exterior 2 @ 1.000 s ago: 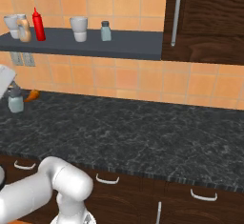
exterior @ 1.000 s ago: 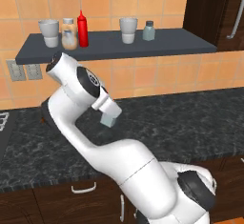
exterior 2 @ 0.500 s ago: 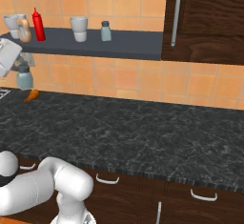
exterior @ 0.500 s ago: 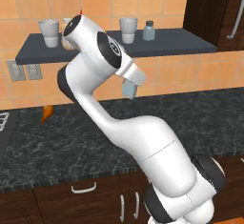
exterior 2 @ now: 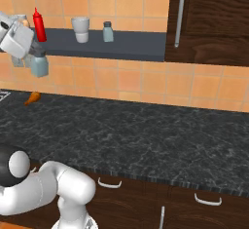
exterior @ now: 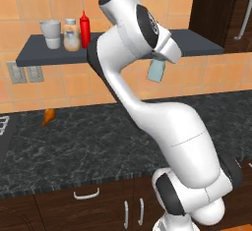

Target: Put the shaker and condiment bottle from the counter next to their counterparts in the cabinet.

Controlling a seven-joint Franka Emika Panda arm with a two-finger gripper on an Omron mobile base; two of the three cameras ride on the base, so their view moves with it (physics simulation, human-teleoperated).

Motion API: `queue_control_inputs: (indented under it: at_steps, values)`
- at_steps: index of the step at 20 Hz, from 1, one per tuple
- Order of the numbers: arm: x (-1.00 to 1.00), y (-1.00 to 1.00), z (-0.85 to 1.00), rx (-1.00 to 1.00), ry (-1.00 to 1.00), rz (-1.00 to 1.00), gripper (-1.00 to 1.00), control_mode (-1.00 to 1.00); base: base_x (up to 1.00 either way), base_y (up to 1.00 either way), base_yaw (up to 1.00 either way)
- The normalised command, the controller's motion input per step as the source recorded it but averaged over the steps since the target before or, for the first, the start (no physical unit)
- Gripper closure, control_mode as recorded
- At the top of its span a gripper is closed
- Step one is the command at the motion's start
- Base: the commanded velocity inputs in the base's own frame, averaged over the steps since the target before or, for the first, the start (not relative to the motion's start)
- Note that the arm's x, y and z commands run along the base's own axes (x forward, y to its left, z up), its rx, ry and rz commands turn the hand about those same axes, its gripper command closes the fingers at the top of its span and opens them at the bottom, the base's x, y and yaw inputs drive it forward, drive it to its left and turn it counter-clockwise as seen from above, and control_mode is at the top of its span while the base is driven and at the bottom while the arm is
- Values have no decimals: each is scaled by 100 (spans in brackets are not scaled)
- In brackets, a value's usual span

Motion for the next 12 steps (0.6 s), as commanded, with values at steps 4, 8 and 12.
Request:
queue_control_inputs:
  at_steps: [4, 8, 12]
  values:
    - [3, -44, 51, 0, -1, 15, 100, -100, 0, 0, 0]
    - [27, -8, -6, -2, 5, 13, 100, -100, 0, 0, 0]
    - [44, -58, 14, 0, 1, 31, 100, -100, 0, 0, 0]
